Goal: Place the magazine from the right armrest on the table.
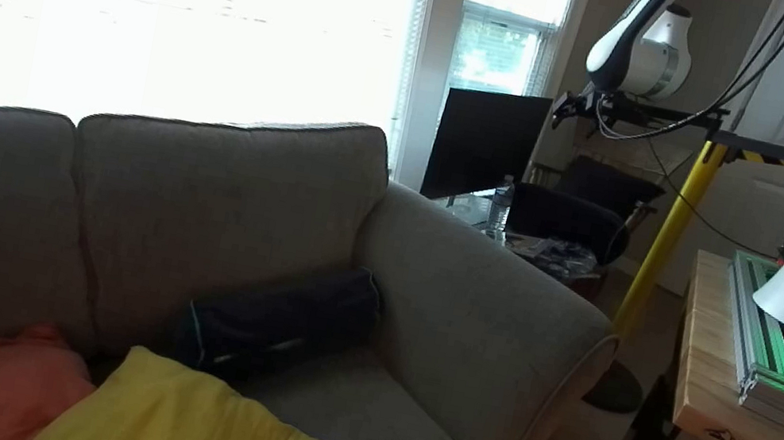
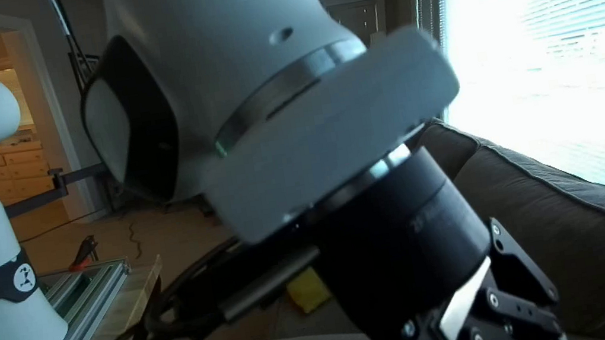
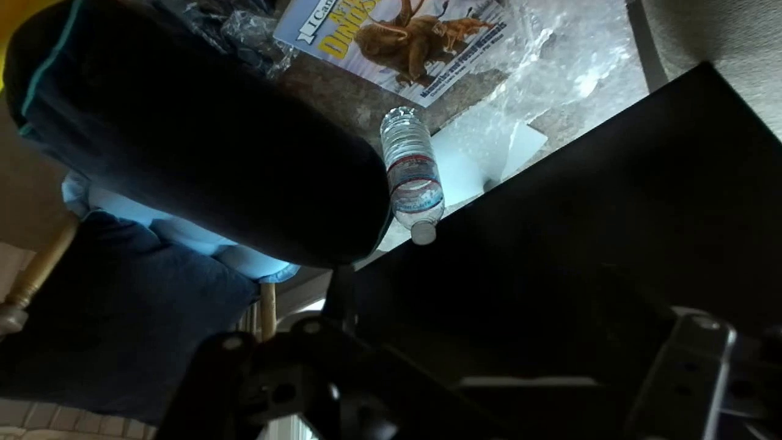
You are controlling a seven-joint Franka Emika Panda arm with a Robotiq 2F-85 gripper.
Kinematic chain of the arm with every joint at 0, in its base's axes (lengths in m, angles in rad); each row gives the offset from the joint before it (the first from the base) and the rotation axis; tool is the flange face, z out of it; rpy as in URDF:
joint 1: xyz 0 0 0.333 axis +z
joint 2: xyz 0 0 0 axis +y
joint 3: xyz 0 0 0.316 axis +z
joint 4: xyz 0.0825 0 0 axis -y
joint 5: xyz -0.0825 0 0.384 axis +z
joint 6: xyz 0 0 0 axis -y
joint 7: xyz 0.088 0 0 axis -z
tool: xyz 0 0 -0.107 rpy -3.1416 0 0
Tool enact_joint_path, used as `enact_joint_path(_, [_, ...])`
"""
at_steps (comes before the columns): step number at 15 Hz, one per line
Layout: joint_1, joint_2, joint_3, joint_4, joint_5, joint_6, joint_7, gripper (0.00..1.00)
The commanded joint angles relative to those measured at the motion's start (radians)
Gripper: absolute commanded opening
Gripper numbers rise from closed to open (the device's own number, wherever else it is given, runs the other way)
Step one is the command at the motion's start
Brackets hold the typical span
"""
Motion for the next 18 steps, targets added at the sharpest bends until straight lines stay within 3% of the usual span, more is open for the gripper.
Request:
enact_joint_path(1, [0.277, -0.010, -0.241, -0.040, 0.085, 0.030, -0.146, 1.00])
enact_joint_path(4, [0.507, 0.024, -0.400, -0.074, 0.114, 0.116, -0.250, 1.00])
enact_joint_path(8, [0.808, 0.010, -0.550, -0.130, 0.178, 0.187, -0.415, 1.00])
enact_joint_path(13, [1.057, -0.031, -0.654, -0.124, 0.216, 0.063, -0.481, 1.00])
enact_joint_path(14, [0.982, 0.009, -0.602, -0.117, 0.159, 0.116, -0.414, 1.00])
enact_joint_path(15, [1.006, 0.009, -0.612, -0.117, 0.161, 0.109, -0.412, 1.00])
enact_joint_path(18, [0.995, 0.014, -0.608, -0.117, 0.161, 0.109, -0.411, 1.00])
